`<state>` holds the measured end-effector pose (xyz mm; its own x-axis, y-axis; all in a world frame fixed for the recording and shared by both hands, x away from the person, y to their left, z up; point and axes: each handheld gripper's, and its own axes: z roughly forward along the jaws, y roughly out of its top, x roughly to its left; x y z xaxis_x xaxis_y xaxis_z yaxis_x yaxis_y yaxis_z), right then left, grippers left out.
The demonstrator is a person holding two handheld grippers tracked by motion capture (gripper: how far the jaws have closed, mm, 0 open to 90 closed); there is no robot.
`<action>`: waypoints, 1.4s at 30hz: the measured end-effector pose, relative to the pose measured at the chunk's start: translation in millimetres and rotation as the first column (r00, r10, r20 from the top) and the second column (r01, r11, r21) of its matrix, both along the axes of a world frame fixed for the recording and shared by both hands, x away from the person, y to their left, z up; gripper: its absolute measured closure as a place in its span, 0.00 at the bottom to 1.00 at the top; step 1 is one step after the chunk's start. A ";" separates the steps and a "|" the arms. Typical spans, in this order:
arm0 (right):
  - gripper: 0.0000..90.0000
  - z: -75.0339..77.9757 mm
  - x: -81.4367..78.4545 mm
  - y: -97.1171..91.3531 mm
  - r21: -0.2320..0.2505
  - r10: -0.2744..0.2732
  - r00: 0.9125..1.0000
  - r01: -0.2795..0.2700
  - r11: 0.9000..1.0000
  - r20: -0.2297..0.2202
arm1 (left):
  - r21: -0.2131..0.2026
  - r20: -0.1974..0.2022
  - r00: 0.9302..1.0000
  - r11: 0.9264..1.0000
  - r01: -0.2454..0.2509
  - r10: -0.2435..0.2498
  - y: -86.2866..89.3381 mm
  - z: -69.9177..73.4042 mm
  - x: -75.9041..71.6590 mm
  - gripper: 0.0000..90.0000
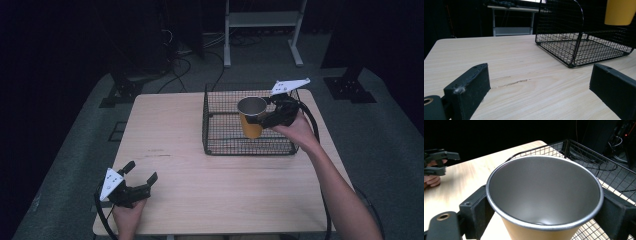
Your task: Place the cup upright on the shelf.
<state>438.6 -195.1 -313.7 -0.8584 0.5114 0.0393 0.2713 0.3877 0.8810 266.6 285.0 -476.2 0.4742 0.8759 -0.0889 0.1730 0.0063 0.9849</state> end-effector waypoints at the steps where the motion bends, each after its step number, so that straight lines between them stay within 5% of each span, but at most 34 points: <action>1: 0.13 -1.4 3.7 1.1 -0.002 -0.001 1.000 0.001 1.000 -0.007 | -0.001 0.000 1.000 1.000 0.000 0.000 0.1 0.0 0.1 0.03; 26: 0.13 -44.7 46.1 7.5 -0.030 -0.068 0.994 0.066 0.997 -0.089 | -0.005 0.001 1.000 1.000 0.003 -0.003 0.5 0.0 0.5 0.03; 42: 0.13 -64.2 65.5 12.1 -0.104 -0.123 0.986 0.111 0.988 -0.115 | -0.009 0.002 1.000 1.000 0.006 -0.006 0.8 0.0 0.4 0.03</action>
<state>504.2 -183.0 -377.9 -0.7846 0.6142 0.0843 0.4215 0.4287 0.7991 267.0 285.8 -476.2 0.4800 0.8721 -0.0954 0.1707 0.0138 0.9852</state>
